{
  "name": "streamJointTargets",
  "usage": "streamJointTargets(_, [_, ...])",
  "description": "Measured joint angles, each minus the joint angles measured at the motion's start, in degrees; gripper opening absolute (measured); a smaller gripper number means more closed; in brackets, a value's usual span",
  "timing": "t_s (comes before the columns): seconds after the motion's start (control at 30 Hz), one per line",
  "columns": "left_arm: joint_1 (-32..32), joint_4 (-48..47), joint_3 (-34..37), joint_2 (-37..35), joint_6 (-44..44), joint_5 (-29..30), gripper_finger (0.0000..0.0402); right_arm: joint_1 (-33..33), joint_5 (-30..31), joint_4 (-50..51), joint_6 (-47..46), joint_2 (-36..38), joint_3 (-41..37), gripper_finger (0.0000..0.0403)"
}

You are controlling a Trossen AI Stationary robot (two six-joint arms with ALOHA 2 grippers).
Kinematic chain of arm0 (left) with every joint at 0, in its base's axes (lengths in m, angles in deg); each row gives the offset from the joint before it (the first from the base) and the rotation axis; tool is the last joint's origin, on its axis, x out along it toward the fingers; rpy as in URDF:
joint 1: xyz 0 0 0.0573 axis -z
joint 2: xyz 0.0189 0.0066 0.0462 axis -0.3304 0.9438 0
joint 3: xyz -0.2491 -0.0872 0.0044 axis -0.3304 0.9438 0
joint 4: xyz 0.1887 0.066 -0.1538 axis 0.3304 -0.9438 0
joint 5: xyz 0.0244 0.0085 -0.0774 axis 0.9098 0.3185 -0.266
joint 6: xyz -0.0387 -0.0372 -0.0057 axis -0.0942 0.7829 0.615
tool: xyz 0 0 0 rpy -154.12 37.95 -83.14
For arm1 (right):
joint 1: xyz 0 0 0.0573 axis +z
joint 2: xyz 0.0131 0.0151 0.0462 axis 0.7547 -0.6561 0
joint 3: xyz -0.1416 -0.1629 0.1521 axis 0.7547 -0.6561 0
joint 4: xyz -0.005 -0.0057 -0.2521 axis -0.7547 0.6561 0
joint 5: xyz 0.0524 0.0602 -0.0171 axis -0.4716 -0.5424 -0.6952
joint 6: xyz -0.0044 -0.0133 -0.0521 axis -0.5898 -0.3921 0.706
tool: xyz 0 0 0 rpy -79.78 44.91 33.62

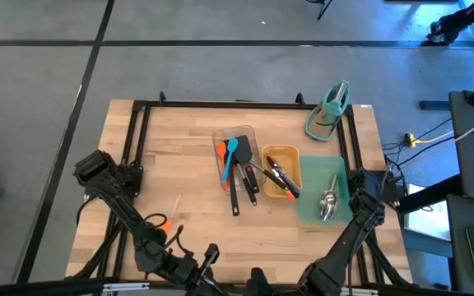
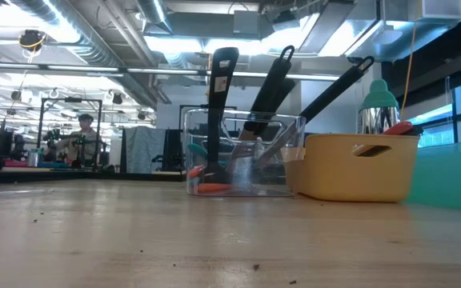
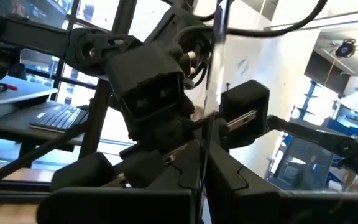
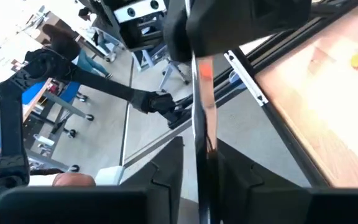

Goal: Pick & Place Kitchen Items
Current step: Put the silver table knife into the yellow bin

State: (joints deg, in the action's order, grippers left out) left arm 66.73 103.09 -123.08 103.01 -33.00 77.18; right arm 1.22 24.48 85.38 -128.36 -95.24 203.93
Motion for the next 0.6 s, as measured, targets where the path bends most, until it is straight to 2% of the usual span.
streamJointTargets(0.2, [0.6, -1.3, 0.0, 0.0, 0.7, 1.9, 0.0002, 0.4, 2.0, 1.5, 0.3, -0.1, 0.0, 0.0017])
streamJointTargets(0.47, [0.4, -3.2, 0.0, 0.0, 1.4, 2.8, 0.0005, 0.4, 3.3, 4.6, -4.8, -0.2, 0.0, 0.0015])
streamJointTargets(0.6, [0.5, -3.3, 0.0, 0.0, -2.1, 1.4, 0.0027, 0.9, 5.1, 4.6, -5.7, -0.2, 0.0, 0.0011])
